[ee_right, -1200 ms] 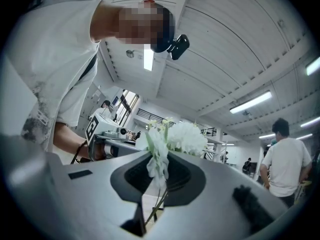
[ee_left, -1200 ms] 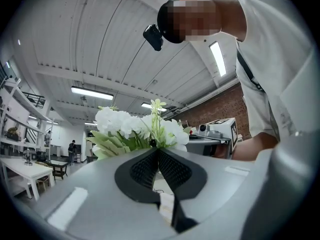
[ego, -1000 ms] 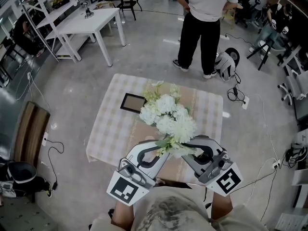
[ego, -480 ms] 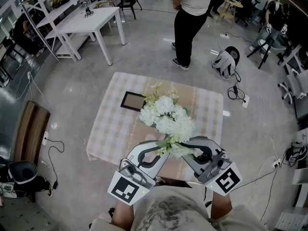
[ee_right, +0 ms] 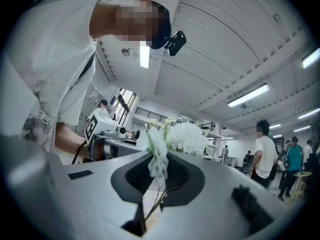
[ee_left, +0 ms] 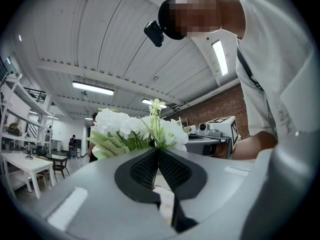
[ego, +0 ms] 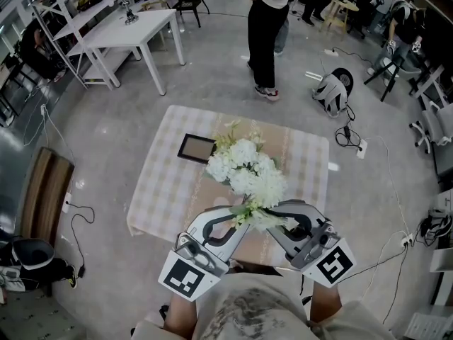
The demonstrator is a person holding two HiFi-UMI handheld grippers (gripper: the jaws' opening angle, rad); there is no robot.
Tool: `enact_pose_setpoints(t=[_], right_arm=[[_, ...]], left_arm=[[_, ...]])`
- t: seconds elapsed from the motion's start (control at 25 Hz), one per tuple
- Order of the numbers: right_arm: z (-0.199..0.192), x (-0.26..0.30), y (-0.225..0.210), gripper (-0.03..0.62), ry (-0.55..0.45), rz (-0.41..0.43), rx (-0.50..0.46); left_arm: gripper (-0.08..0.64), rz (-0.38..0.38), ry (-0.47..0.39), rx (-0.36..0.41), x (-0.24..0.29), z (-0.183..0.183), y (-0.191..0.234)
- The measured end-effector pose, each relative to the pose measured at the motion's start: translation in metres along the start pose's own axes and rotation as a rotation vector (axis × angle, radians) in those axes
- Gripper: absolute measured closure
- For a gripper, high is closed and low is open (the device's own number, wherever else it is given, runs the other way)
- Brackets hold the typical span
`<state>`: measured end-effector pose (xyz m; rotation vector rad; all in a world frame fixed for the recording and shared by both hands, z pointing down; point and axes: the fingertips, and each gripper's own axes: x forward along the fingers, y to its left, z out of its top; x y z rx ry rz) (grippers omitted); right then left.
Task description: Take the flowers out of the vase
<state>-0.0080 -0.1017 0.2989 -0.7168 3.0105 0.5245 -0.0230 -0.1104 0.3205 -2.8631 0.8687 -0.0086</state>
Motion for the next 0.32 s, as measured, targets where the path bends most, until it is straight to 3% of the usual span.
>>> enact_pose_setpoints(t=[0.32], right_arm=[[0.0003,-0.0015,-0.0006,0.555,-0.006,-0.002,0.005]], left_arm=[[0.549,0.006,-0.007,-0.006,0.0018,0.0006,-0.001]])
